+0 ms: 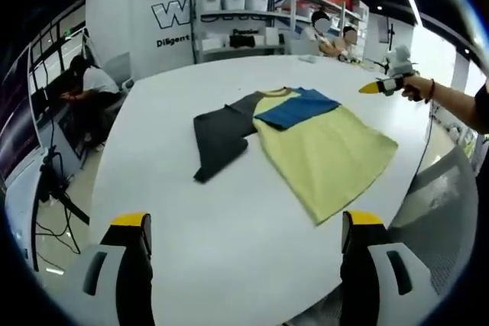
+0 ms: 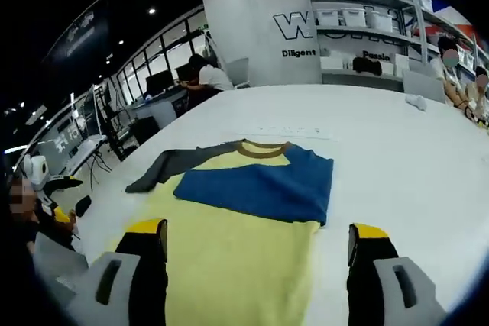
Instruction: Fold the garment on the visible template until the final outline fits inside the template.
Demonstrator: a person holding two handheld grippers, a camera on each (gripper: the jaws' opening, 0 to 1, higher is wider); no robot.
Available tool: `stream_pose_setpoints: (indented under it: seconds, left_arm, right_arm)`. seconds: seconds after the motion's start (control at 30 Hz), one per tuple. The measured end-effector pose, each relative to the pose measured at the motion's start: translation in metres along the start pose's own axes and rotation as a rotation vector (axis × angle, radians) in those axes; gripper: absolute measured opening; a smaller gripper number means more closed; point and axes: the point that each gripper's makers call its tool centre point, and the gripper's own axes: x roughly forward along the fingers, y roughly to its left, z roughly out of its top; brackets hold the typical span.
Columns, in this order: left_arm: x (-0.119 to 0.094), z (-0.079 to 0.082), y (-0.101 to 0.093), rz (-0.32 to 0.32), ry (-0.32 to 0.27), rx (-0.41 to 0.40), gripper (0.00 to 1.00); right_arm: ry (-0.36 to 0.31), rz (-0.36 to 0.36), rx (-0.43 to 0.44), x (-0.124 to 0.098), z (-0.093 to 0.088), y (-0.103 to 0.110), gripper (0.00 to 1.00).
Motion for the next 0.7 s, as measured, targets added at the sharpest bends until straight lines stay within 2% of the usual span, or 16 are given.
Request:
stream_pose_setpoints:
  seconds: [0.33,0.47,0.57,0.7]
  left_arm:
    - [0.015,0.01,0.023,0.038,-0.009,0.007,0.96]
    - [0.027,0.012,0.03,0.05,-0.015,-0.001,0.91]
    - [0.04,0.013,0.035,0.06,-0.014,-0.001,0.89]
    - [0.057,0.017,0.04,0.072,-0.018,0.03,0.85]
  right_arm:
    - [-0.022,0.055,-0.03,-0.035,-0.004,0.031,0.99]
    - [-0.019,0.075,-0.04,-0.046,-0.004,0.039,0.99]
    - [-0.029,0.079,-0.083,-0.055,0.001,0.046,0.99]
    - [-0.048,0.089,-0.097,-0.062,0.005,0.055,0.99]
